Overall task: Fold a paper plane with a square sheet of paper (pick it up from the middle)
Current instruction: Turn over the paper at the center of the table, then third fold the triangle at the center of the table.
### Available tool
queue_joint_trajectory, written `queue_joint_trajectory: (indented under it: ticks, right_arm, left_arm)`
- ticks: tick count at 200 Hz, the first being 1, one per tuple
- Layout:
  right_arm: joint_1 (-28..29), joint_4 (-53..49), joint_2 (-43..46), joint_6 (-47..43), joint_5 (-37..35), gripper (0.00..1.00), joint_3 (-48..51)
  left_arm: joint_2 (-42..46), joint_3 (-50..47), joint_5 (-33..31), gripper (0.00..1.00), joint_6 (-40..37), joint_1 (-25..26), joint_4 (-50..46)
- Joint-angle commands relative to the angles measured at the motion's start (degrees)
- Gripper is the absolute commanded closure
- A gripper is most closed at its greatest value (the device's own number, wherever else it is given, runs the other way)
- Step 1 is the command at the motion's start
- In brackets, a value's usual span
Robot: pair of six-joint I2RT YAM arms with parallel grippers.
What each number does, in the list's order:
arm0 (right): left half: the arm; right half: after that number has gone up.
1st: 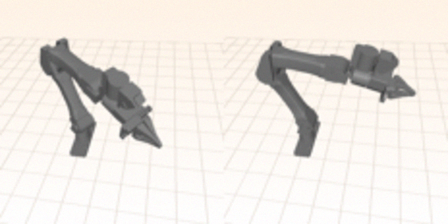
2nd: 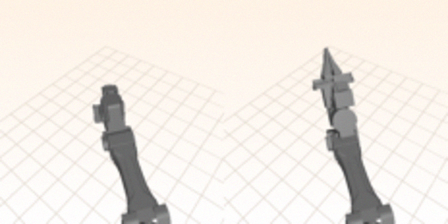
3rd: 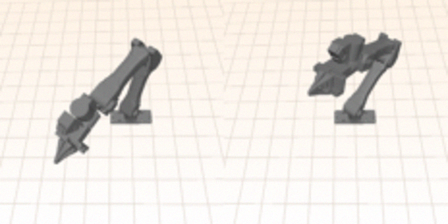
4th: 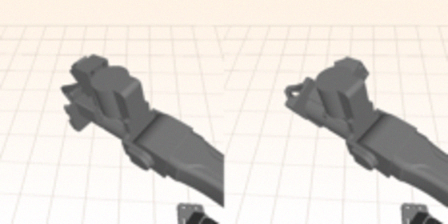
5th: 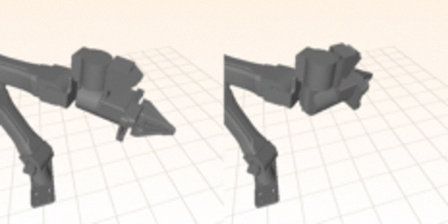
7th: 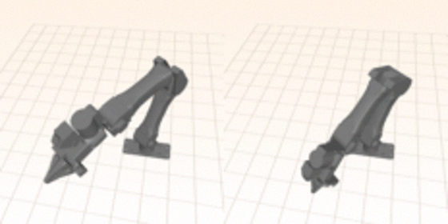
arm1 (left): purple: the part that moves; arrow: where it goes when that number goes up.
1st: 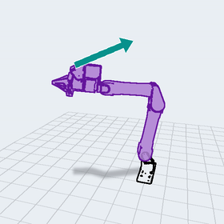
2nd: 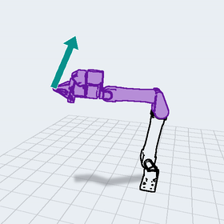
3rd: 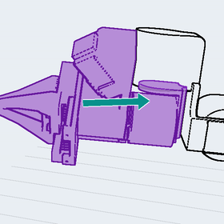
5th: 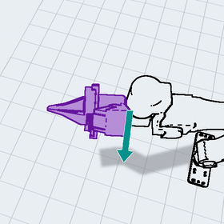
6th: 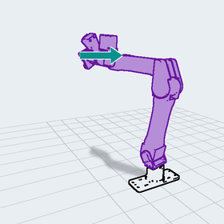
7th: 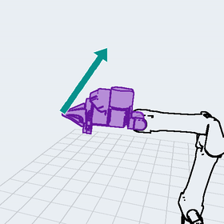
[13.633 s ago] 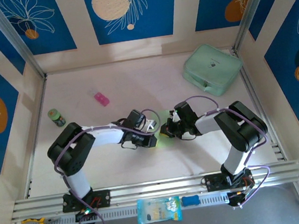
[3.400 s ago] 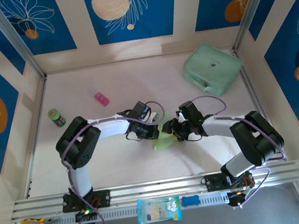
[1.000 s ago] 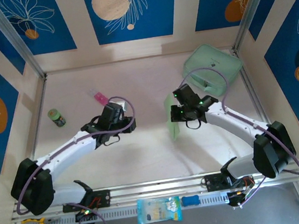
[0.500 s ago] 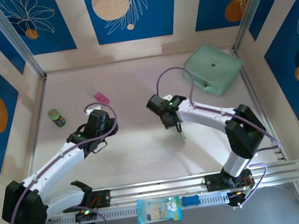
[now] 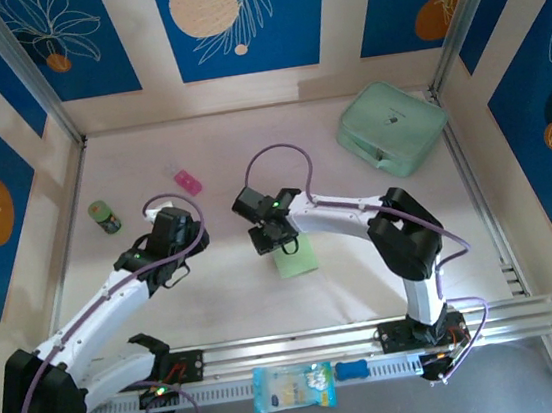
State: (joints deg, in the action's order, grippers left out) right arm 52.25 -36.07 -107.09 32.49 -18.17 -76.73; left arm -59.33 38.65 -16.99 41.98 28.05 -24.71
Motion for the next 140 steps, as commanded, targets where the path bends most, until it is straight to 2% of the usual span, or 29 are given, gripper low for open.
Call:
queue_joint_trajectory:
  ticks: [1,20,35,58,78,93,107,140]
  right_arm:
    - [-4.44,11.07,6.88,3.06,15.14,0.52,7.00]
    - [-9.70,18.07,12.44,6.23,21.29,0.54,15.49]
    - [-14.94,24.41,16.60,8.81,27.65,0.61,22.86]
    - [-21.61,31.88,21.81,11.40,33.80,0.67,32.60]
    - [-26.12,34.87,22.86,11.89,39.09,0.72,36.83]
    - [-27.93,34.87,21.98,11.96,41.12,0.78,37.67]
    - [-28.34,35.47,21.29,12.16,41.45,0.78,38.28]
    - [-27.98,37.14,18.67,12.51,43.01,0.82,37.70]
  left_arm:
    - [-1.93,0.41,4.22,0.36,-0.80,-0.89,-0.05]
    - [-4.16,0.71,8.05,0.35,-1.28,-1.05,1.91]
    - [-6.26,0.70,13.00,0.35,-1.83,-1.08,4.99]
    - [-10.32,1.01,21.64,0.40,-2.32,-1.07,10.52]
    - [-14.83,2.18,28.13,0.44,-2.12,-1.03,13.82]
    - [-18.38,3.55,32.08,0.47,-1.35,-1.00,14.85]
    - [-20.88,4.01,36.06,0.48,-0.57,-0.99,17.82]
    - [-24.18,4.33,40.47,0.48,1.58,-0.64,21.64]
